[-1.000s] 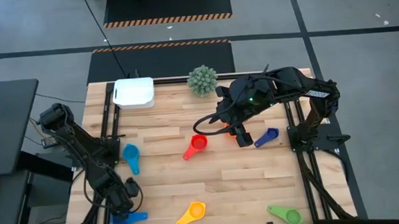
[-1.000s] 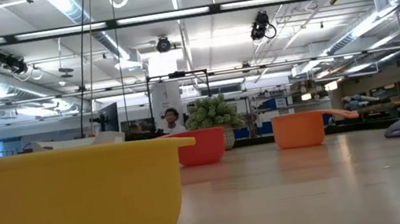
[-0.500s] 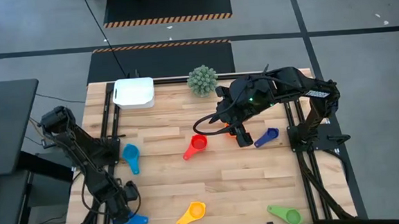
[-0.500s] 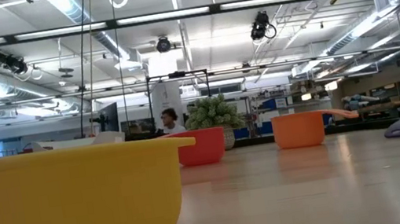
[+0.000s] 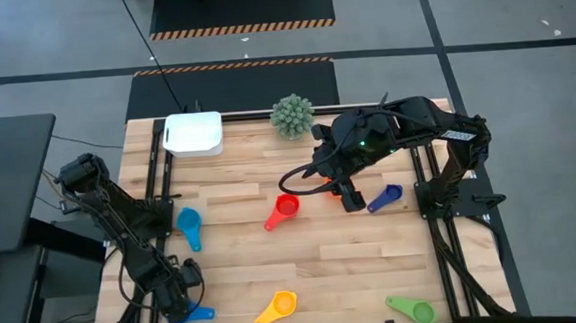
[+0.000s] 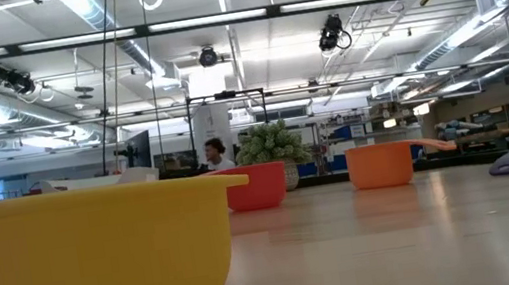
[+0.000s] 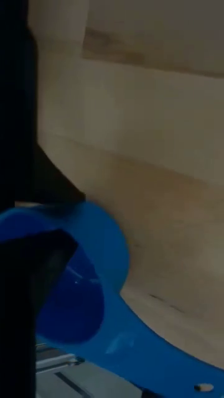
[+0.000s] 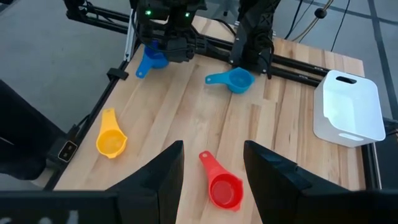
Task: Nest measuring cups in basket
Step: Stack the blue measuring cup on top of the orange measuring cup
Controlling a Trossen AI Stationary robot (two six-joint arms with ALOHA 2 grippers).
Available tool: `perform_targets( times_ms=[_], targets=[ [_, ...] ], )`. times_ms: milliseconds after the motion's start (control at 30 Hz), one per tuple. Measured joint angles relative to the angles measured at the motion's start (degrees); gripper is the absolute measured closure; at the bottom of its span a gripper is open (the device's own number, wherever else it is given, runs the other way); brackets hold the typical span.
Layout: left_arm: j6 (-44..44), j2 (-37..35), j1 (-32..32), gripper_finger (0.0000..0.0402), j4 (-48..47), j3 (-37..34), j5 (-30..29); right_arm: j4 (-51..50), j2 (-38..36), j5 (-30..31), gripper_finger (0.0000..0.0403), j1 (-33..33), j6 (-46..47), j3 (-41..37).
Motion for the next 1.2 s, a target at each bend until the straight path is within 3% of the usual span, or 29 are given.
perform_targets(
  times_ms=[100, 267, 667, 867, 1200],
  targets=[
    [-0.5, 0.0, 0.5, 0.0387, 0.0, 0.0, -0.5, -1.0, -0.5, 0.0, 0.0229, 0.0, 0.1, 0.0],
    [1.8, -0.7, 4.2, 0.0389, -0.2, 0.0, -0.8, -3.3, -2.4, 1.7, 0.0229, 0.0, 2.7, 0.0],
    [23.6, -4.9, 19.3, 0.0395, -4.7, 0.0, 2.3, -17.0, -5.3, 9.1, 0.0229, -0.5, 14.0, 0.0],
    [33.9, -9.4, 30.2, 0.0395, -8.0, 0.3, 3.0, -17.0, -8.2, 12.0, 0.0229, 0.4, 19.0, -1.9],
    [61.3, -9.9, 47.9, 0.0396, -22.3, 16.2, 0.2, -16.9, -15.4, 21.6, 0.0229, 2.6, 27.4, -9.3]
  ],
)
